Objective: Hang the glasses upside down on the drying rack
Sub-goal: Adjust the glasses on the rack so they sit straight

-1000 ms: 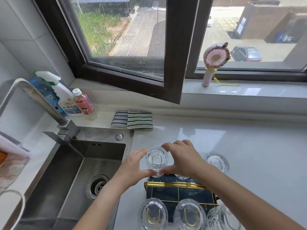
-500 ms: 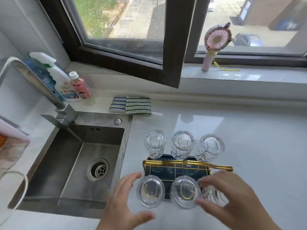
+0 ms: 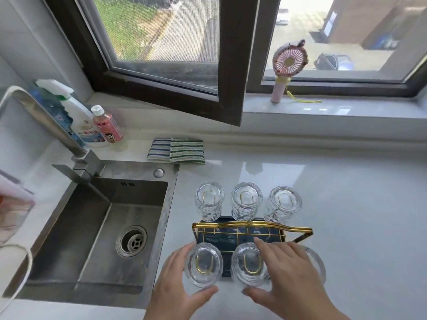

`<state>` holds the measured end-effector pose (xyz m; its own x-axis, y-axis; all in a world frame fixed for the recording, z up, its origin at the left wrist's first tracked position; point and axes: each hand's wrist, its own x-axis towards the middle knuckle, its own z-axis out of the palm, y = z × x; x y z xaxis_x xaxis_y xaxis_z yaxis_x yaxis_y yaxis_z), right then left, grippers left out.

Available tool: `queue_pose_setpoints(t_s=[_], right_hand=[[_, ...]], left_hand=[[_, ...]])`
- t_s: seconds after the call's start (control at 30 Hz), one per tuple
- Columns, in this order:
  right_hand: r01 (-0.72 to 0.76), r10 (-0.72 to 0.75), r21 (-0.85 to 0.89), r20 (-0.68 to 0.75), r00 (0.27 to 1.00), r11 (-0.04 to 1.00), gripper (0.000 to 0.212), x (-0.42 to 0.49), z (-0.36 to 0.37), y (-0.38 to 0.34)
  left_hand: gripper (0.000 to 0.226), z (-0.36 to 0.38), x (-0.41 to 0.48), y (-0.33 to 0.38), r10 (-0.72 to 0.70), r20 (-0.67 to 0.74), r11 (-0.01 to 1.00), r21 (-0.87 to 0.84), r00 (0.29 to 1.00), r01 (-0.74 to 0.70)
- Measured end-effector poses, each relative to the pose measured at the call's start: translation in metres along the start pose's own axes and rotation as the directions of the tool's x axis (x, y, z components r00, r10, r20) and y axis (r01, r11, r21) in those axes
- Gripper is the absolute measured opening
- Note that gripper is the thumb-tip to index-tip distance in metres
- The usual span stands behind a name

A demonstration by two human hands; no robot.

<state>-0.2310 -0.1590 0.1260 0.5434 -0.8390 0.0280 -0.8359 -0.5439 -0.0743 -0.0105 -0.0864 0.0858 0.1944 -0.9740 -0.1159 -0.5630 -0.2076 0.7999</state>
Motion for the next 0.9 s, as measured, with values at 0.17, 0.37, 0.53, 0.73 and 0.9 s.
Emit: queue_pose_setpoints(t_s=[0.17, 0.37, 0.53, 0.73, 0.9], right_hand=[[-0.01, 0.01, 0.044, -0.002, 1.0, 0.999, 0.097, -0.001, 0.0, 0.001], [0.005, 0.028, 0.178, -0.181, 0.983, 0.984, 0.08, -0.006, -0.013, 0.012], [-0.075, 0.261, 0.406, -0.426, 0.866, 0.911, 0.044, 0.001, -0.031, 0.06], [-0.398, 0.525, 0.726, 0.06, 0.849, 0.561, 0.074, 0.044, -0.02, 0.127], [-0.358, 0.447, 0.682, 0.051, 0.893, 0.638, 0.076, 0.055, -0.017, 0.129]], left_hand=[[0.089, 0.002, 0.001, 0.002, -0.032, 0.008, 0.999, -0.008, 0.999, 0.033], [0.101, -0.004, 0.002, 0.01, -0.019, 0.026, 1.0, 0.006, 0.999, 0.019], [0.068, -0.015, 0.009, 0.03, 0.055, -0.254, 0.993, -0.085, 0.966, -0.079], [0.057, -0.014, 0.092, 0.088, 0.362, -0.096, 0.917, 0.217, 0.927, -0.335], [0.067, 0.002, 0.146, 0.119, 0.274, 0.15, 0.846, 0.432, 0.95, -0.312]])
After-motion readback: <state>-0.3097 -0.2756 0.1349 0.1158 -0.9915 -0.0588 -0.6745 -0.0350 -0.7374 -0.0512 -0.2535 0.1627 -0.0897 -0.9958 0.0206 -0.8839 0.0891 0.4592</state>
